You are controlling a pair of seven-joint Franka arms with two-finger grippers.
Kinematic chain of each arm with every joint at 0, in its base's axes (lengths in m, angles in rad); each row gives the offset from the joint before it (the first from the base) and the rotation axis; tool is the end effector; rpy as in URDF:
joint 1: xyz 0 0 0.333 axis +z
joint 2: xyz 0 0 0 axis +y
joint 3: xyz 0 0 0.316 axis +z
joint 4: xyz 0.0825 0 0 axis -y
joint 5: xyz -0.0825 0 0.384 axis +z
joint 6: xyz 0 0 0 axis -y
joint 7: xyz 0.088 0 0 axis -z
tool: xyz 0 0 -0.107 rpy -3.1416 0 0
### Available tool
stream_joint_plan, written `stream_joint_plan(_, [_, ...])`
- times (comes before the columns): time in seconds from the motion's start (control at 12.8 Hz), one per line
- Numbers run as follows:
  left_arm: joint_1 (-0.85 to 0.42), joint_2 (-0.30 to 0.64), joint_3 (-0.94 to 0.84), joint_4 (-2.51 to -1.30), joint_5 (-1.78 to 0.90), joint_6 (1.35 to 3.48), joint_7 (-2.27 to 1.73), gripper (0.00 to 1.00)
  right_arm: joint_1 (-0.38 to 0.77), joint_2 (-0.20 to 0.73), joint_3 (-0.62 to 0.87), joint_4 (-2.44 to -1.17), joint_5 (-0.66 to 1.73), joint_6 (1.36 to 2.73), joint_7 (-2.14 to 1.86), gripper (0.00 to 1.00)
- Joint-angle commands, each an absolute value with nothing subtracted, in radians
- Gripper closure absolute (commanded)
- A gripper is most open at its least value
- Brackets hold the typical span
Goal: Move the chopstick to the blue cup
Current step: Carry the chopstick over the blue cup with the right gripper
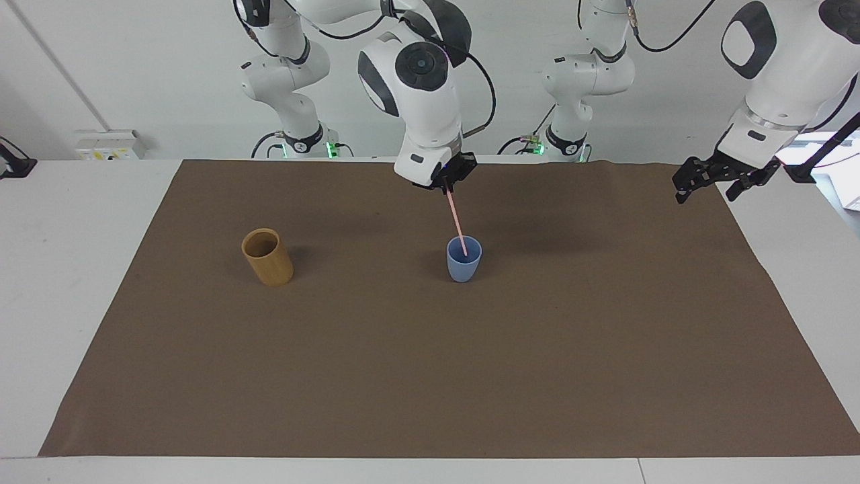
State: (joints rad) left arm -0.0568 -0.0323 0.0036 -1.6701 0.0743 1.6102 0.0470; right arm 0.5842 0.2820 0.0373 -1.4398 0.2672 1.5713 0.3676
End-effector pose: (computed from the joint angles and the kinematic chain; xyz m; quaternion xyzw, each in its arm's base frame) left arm 0.5456 -0.0213 0.5990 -0.9979 0.0520 0.0137 0.0371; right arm 0.4980 0.3879 0.5225 -0.9810 -0.1147 0.1310 0.0862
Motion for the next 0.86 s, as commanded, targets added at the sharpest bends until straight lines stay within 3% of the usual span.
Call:
stream_joint_plan(0.0, [-0.052,-0.037,0.002,-1.674,0.08,1.605,0.051,0.0,0.583,0.241,0.046,-1.509,0.288,1.58,0.376,1.0])
stream_joint_plan(0.16, [-0.052,-0.037,0.002,-1.674,0.08,1.605,0.051,0.0,0.586,0.218,0.049,-1.567,0.288,1.626,0.373,1.0])
stream_joint_plan(0.24, [-0.051,-0.037,0.002,-1.674,0.08,1.603,0.051,0.0,0.587,0.206,0.051,-1.594,0.288,1.652,0.373,0.96])
stream_joint_plan(0.31, [-0.051,-0.037,0.002,-1.674,0.08,1.605,0.052,0.0,0.586,0.203,0.052,-1.603,0.288,1.661,0.373,0.82])
stream_joint_plan(0.39, [-0.051,-0.037,0.002,-1.674,0.08,1.605,0.051,0.0,0.583,0.202,0.052,-1.603,0.288,1.664,0.373,0.79])
stream_joint_plan(0.47, [-0.051,-0.037,0.002,-1.674,0.08,1.606,0.051,0.0,0.583,0.204,0.052,-1.598,0.288,1.67,0.371,0.67])
stream_joint_plan(0.55, [-0.052,-0.037,0.002,-1.674,0.08,1.606,0.051,0.0,0.584,0.206,0.052,-1.595,0.29,1.684,0.371,0.15])
stream_joint_plan(0.63, [-0.052,-0.037,0.002,-1.674,0.081,1.605,0.051,0.0,0.584,0.207,0.052,-1.594,0.29,1.699,0.371,0.0])
stream_joint_plan(0.78, [-0.051,-0.037,0.002,-1.674,0.08,1.605,0.051,0.0,0.571,0.215,0.051,-1.533,0.311,1.689,0.382,0.0])
